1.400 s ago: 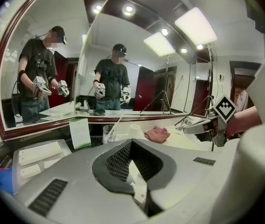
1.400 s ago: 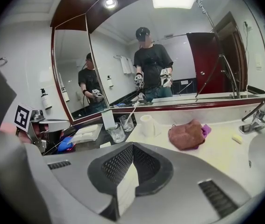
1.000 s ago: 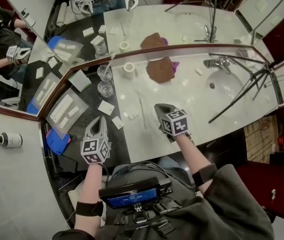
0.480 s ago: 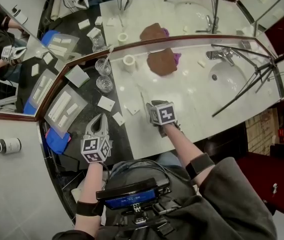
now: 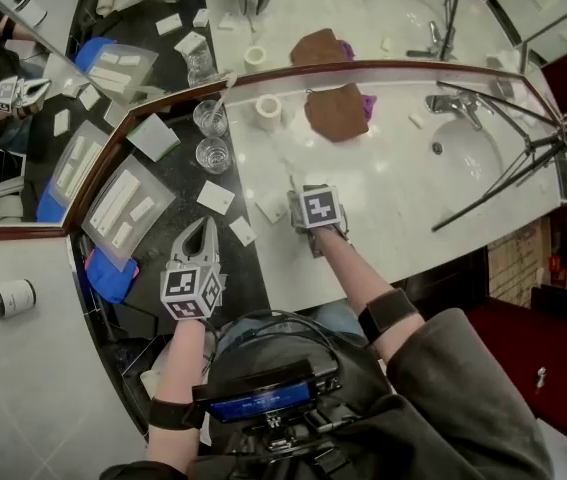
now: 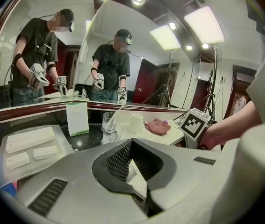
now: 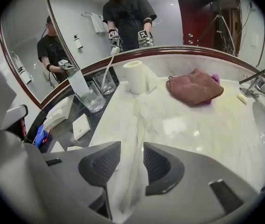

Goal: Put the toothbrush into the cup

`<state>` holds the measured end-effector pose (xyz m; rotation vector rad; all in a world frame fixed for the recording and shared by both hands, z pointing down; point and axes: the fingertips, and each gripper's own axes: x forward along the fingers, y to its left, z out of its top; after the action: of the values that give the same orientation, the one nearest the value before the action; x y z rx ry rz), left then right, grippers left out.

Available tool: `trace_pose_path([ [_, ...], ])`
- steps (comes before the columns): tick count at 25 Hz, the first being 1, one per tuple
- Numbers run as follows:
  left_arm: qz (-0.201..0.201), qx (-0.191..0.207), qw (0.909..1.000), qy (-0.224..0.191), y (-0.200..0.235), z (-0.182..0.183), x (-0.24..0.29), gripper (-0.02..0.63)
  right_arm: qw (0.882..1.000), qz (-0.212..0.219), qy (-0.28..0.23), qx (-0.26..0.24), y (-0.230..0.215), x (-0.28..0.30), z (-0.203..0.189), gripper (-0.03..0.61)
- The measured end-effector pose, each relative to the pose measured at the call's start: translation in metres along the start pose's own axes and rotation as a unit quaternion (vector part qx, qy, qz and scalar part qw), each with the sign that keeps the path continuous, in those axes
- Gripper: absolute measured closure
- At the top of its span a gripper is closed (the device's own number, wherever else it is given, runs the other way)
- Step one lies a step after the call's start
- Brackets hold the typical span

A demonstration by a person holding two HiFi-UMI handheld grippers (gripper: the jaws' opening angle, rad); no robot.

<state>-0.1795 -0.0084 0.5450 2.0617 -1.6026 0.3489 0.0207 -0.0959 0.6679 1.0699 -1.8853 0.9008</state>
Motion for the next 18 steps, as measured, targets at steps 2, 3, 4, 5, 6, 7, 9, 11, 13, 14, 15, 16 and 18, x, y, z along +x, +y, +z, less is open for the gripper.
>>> trace_pose_path([
  [2, 0.001, -0.004, 1.0000, 0.000, 0.004, -0.002, 0.000, 0.612, 1.000, -0.003, 0.008, -0.002, 0.000, 0.008, 0.003, 0.409],
  [3, 0.002, -0.006, 1.0000, 0.001, 0.006, -0.003, 0.000, 0.611, 1.000, -0.003, 0.014, -0.003, 0.000, 0.012, 0.003, 0.410],
  [4, 0.003, -0.008, 1.0000, 0.001, 0.008, -0.003, 0.000, 0.611, 1.000, -0.005, 0.022, -0.003, -0.001, 0.014, 0.002, 0.410],
  [5, 0.003, -0.010, 0.9999, 0.002, 0.009, -0.004, 0.001, 0.611, 1.000, -0.011, 0.028, -0.007, -0.003, 0.016, 0.003, 0.410],
  [6, 0.004, -0.011, 0.9999, 0.003, 0.011, -0.005, 0.001, 0.612, 0.999, -0.019, 0.031, -0.012, -0.006, 0.018, 0.004, 0.410],
  [7, 0.004, -0.013, 0.9999, 0.004, 0.012, -0.006, 0.001, 0.611, 0.999, -0.023, 0.034, -0.015, -0.008, 0.019, 0.005, 0.410],
  [9, 0.007, -0.014, 0.9999, 0.005, 0.016, -0.008, 0.000, 0.611, 0.999, -0.017, 0.045, -0.010, -0.004, 0.024, 0.002, 0.411],
  [11, 0.010, -0.015, 0.9998, 0.006, 0.020, -0.009, -0.001, 0.611, 0.998, -0.006, 0.064, 0.000, 0.002, 0.028, -0.007, 0.411],
  [13, 0.012, -0.015, 0.9998, 0.005, 0.022, -0.008, -0.001, 0.611, 0.997, -0.011, 0.076, 0.003, 0.001, 0.030, -0.012, 0.439],
  [14, 0.013, -0.015, 0.9998, 0.005, 0.023, -0.008, -0.002, 0.611, 0.997, -0.016, 0.075, 0.002, -0.001, 0.030, -0.011, 0.461],
  [15, 0.014, -0.016, 0.9998, 0.004, 0.023, -0.007, -0.002, 0.611, 0.997, -0.019, 0.073, 0.003, -0.002, 0.031, -0.011, 0.492],
  [16, 0.015, -0.016, 0.9998, 0.004, 0.024, -0.007, -0.002, 0.611, 0.997, -0.020, 0.070, 0.005, -0.003, 0.032, -0.010, 0.524],
  [18, 0.016, -0.016, 0.9997, 0.004, 0.024, -0.008, -0.002, 0.612, 0.997, -0.016, 0.074, 0.016, -0.002, 0.031, -0.013, 0.538],
])
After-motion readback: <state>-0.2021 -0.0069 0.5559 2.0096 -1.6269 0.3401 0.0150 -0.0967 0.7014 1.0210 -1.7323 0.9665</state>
